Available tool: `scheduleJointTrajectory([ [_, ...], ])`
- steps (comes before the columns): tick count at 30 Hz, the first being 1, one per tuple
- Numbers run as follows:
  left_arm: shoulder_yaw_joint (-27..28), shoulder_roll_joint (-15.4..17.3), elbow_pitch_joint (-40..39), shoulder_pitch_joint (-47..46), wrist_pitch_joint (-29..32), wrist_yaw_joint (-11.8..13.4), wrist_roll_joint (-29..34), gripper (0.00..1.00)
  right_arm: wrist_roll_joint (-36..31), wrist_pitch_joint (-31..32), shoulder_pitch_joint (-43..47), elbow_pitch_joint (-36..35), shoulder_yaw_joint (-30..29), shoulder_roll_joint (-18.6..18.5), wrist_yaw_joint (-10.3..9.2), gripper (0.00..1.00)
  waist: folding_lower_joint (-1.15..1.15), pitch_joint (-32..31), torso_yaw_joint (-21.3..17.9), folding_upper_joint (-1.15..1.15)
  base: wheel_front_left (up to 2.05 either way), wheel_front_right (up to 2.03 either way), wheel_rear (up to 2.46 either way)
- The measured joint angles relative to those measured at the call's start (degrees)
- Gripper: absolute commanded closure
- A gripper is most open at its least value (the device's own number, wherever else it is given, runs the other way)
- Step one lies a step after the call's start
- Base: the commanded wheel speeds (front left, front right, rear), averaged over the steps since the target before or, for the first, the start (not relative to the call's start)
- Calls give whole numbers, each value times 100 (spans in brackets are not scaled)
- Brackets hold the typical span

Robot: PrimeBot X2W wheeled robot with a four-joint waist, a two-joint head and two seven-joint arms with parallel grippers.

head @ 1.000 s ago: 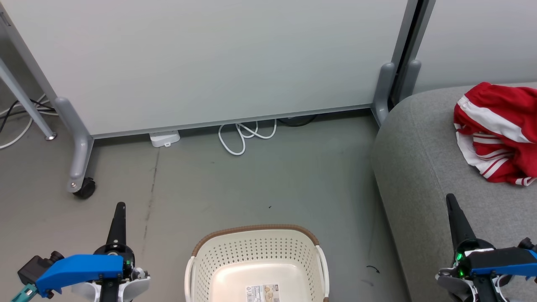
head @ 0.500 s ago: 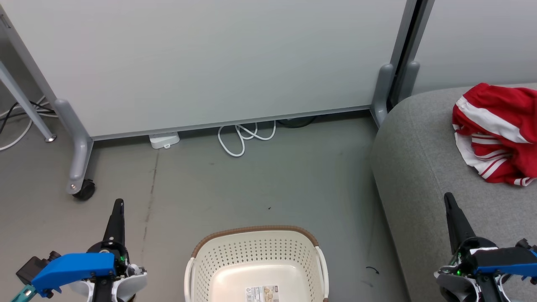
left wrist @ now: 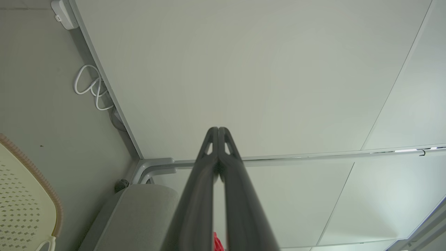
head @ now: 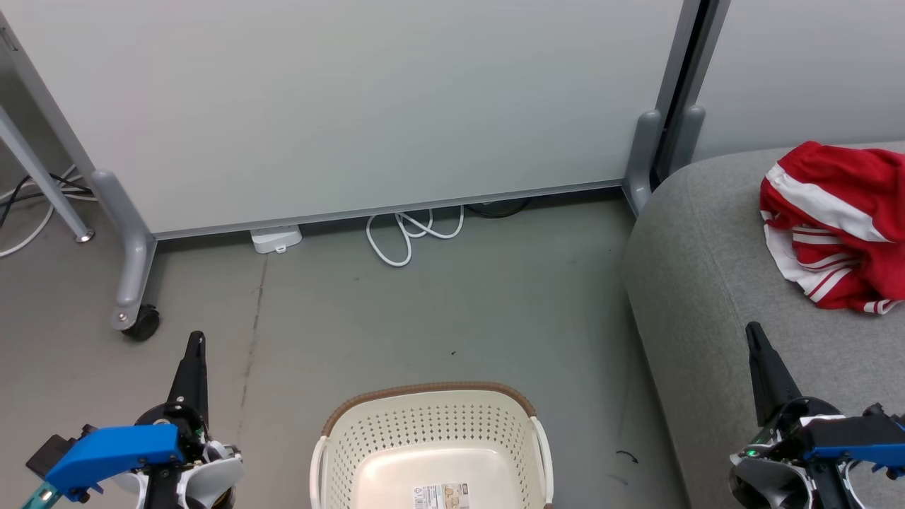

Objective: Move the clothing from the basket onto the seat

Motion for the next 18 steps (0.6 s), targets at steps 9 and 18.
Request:
scheduleJointTrajectory([
  [9, 29, 1, -22, -21, 63, -8, -270, 100, 294, 63, -6, 10, 5, -1, 0, 100, 0, -13, -7, 0, 0, 0, 0],
  [18, 29, 1, -22, -21, 64, -8, -270, 100, 294, 63, -7, 11, 7, -2, 0, 100, 0, -13, -7, 0, 0, 0, 0],
])
